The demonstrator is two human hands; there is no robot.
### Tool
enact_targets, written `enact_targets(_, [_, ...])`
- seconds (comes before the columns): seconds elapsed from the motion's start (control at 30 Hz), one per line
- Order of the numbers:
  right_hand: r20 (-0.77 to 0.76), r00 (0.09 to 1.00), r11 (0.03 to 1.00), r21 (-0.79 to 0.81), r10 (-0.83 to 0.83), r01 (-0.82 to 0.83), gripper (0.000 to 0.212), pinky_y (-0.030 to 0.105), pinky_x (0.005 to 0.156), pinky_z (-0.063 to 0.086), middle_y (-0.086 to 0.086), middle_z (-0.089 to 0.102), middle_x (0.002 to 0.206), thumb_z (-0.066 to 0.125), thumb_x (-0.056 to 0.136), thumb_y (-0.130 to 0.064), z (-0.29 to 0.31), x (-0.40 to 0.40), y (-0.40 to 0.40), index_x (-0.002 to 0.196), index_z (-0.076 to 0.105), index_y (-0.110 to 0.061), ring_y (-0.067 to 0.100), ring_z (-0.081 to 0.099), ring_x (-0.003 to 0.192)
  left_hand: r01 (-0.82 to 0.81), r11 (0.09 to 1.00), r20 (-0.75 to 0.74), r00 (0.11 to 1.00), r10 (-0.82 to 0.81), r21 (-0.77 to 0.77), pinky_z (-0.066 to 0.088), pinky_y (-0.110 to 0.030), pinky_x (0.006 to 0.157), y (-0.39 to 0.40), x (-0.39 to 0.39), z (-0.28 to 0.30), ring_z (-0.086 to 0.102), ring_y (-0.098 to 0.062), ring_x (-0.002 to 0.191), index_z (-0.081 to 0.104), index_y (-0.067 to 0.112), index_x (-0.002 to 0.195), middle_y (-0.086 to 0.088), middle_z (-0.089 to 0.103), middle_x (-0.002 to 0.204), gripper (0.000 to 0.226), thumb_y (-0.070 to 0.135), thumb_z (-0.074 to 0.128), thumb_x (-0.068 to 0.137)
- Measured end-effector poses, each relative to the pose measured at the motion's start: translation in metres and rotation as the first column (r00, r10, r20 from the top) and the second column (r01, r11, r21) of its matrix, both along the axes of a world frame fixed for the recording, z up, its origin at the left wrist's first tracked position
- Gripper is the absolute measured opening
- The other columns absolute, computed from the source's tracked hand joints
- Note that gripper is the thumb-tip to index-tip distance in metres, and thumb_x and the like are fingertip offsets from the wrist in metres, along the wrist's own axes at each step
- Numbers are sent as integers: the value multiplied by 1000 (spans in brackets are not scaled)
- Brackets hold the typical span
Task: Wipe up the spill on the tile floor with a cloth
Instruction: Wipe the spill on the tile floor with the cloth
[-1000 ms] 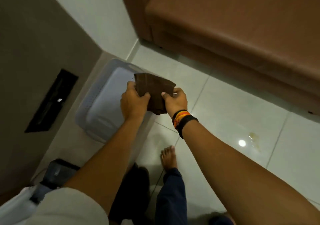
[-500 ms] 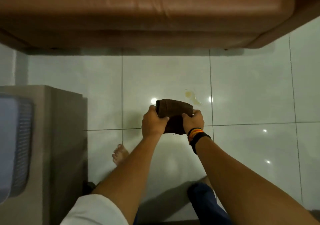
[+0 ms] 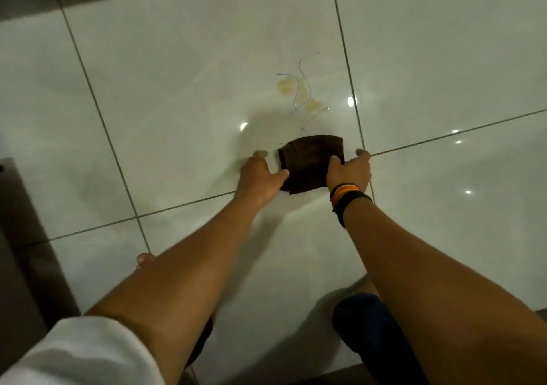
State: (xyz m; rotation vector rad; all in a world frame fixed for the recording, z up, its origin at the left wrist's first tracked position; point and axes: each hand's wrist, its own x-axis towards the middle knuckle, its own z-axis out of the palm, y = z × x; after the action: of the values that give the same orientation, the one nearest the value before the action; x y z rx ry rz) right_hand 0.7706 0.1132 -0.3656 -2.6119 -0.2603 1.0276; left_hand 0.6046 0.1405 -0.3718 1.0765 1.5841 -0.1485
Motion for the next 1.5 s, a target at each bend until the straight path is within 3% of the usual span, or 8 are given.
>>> enact_targets(0.2, [75,987,990,-26,140,-138,88,59,124,10,15,-4,170,46,100,-52,-69,-48,-10,161,2,-7,34,-4,157,460,854,-335,866,-371,243,-21,-57,122,50,-42,-64,-30,-40,157,-17,7,164,-23,-29,170,129,63,70,87])
enact_targets(0.37, [286,903,946,-156,319,-285,87,68,120,3,10,-8,171,23,98,-63,-122,-32,45,161,-4,-9,30,-9,158,591,804,-277,785,-554,65,-28,-71,111,92,-47,-82,-47,-44,146,-43,10,152,-26,-51,156,184,76,90,44])
enact_targets(0.7, [338,90,159,-183,937,-970,74,67,120,12,6,10,171,23,102,-61,-121,-20,13,162,13,-19,30,6,158,596,803,-275,775,-569,18,-25,-75,112,97,-40,-79,-46,-50,144,-42,9,153,-28,-50,156,187,72,94,41])
enact_targets(0.83, [275,131,201,-242,952,-949,74,66,121,13,2,9,171,16,100,-64,-119,21,1,162,11,-25,27,6,158,596,802,-272,768,-580,-27,-26,-73,112,97,-42,-77,-47,-49,144,-44,10,151,-26,-52,155,186,71,94,43])
enact_targets(1.03, [428,537,664,-241,727,-708,74,69,119,11,7,8,171,19,100,-59,-134,-7,117,162,9,-19,30,6,158,595,804,-269,770,-578,-24,-33,-66,104,98,-47,-82,-47,-49,144,-44,10,151,-26,-53,155,186,74,92,42])
enact_targets(1.23, [380,-35,47,-204,924,-978,72,68,121,9,6,10,171,26,103,-59,-124,-32,91,162,12,-21,29,9,158,595,804,-263,774,-575,-6,-32,-68,108,98,-42,-77,-51,-46,142,-46,13,150,-21,-61,149,186,75,92,41])
enact_targets(1.3, [354,-84,-9,-208,931,-978,72,66,121,11,3,14,171,33,102,-60,-123,-1,58,161,16,-24,27,11,158,587,809,-253,779,-574,-27,-31,-69,110,100,-42,-75,-51,-46,142,-48,14,148,-21,-59,151,186,74,92,42])
enact_targets(1.5, [382,432,547,-277,817,-790,71,69,120,10,5,7,171,21,101,-57,-130,48,112,162,7,-21,28,5,158,589,807,-274,770,-576,-41,-31,-68,110,99,-47,-80,-52,-45,142,-51,15,145,-21,-60,150,186,74,92,43])
